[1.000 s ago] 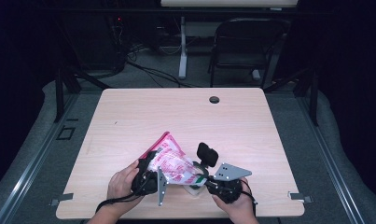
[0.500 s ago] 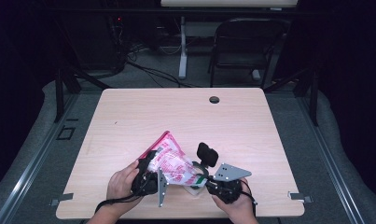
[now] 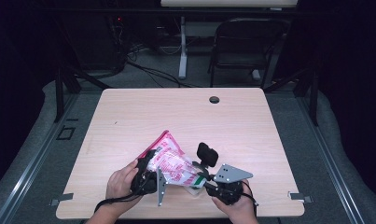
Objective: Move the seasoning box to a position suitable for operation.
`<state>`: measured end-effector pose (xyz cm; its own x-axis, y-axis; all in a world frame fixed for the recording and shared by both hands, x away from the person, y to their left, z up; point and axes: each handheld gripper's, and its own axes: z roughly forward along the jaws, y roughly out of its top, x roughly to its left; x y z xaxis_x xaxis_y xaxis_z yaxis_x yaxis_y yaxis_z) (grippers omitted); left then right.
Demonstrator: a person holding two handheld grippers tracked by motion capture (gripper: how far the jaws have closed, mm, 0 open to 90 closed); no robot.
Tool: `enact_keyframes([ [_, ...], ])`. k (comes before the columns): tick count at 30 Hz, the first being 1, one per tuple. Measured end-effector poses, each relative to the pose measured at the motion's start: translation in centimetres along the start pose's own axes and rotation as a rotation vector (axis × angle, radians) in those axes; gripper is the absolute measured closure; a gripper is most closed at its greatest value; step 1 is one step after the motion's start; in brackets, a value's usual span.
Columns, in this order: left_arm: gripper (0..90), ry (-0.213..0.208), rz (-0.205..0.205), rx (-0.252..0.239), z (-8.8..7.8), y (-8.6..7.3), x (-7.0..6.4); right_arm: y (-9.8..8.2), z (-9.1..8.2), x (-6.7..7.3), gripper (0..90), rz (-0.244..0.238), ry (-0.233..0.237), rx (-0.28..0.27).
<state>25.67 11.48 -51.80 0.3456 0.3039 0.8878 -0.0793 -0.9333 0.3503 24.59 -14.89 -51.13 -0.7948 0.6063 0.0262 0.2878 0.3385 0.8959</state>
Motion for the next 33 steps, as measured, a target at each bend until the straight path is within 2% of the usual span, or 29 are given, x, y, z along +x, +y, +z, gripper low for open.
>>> enact_keyframes([
  [10, 66.8, 0.003, 0.000, 0.008, 0.1, -0.1, 0.1, 0.5, -0.2, 0.8, 74.2, -0.051, -0.015, 0.012],
  [16, 66.9, 0.003, 0.005, 0.011, 0.1, -0.1, 0.1, 0.8, -0.5, 1.1, 73.1, -0.069, -0.027, -0.001],
  [22, 67.0, 0.015, 0.016, 0.009, 0.1, -0.1, 0.2, 0.9, -0.5, 1.6, 75.0, -0.104, -0.022, 0.003],
  [25, 67.0, 0.021, 0.018, 0.005, 0.0, 0.0, 0.1, 1.0, -0.5, 1.7, 81.0, -0.124, -0.020, 0.015],
  [29, 67.1, 0.027, 0.026, 0.008, -0.1, 0.2, 0.1, 0.9, -0.4, 1.7, 87.5, -0.128, -0.014, 0.026],
  [33, 67.0, 0.039, 0.030, -0.001, -0.1, 0.2, 0.1, 0.8, -0.3, 1.6, 88.5, -0.116, -0.005, 0.027],
])
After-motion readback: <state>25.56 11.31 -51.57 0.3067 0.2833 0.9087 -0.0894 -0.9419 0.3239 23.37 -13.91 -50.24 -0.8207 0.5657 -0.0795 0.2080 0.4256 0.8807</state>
